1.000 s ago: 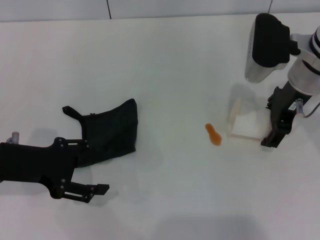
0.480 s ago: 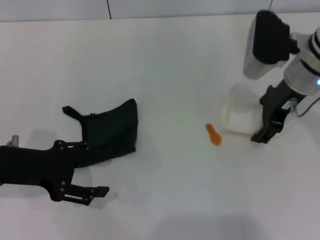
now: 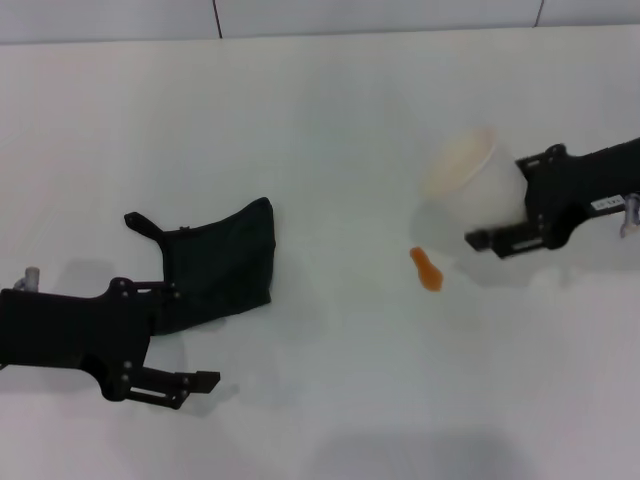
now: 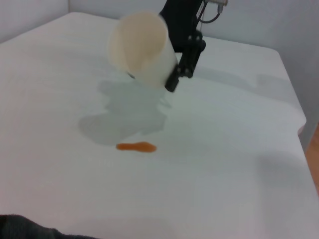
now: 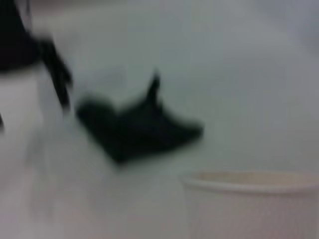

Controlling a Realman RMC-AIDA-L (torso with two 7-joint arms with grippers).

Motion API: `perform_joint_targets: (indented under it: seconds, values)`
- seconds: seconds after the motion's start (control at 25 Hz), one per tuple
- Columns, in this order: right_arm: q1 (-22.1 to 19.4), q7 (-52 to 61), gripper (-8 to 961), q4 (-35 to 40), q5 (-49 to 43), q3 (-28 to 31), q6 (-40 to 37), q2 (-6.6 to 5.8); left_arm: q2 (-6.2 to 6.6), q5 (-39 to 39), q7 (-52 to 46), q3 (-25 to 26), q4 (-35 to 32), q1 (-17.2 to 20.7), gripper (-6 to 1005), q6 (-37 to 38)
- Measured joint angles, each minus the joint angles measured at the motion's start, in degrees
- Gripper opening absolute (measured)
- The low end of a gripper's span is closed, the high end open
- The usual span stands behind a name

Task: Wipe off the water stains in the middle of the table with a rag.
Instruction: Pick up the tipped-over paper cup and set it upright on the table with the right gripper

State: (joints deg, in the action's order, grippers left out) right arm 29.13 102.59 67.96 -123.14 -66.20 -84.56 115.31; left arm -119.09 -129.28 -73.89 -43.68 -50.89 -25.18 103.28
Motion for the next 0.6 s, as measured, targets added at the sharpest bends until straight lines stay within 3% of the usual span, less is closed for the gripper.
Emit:
perform_joint_targets:
  seconds: [0.2, 0.32, 0.4, 0.44, 0.6]
  values:
    - [-6.13, -20.30, 701, -13.63, 22.35, 4.25, 3.98, -0.25, 0.04, 0.02, 0.19, 0.00, -0.11, -0.16, 859, 0.04]
    - [-6.37, -31.98, 701, -25.71, 30.64, 5.16, 6.26, -0.17, 0.09, -0.13, 0.20, -0.20, -0.18, -0.17, 859, 0.05]
    - [-6.37, -31.98, 700, -25.71, 30.64, 5.16, 6.26, -0.17, 0.09, -0.11, 0.23, -0.90, -0.28, -0.21, 859, -0.12]
    - [-6.08, -42.54, 700, -34.91, 36.99, 5.19, 7.17, -0.05, 0.09, -0.07, 0.25, -1.25, -0.37, -0.23, 859, -0.20]
    - [-5.83, -57.15, 701, -45.17, 46.42, 4.96, 6.67, 0.13, 0.20, 0.03, 0.25, -1.49, -0.60, -0.32, 860, -0.33]
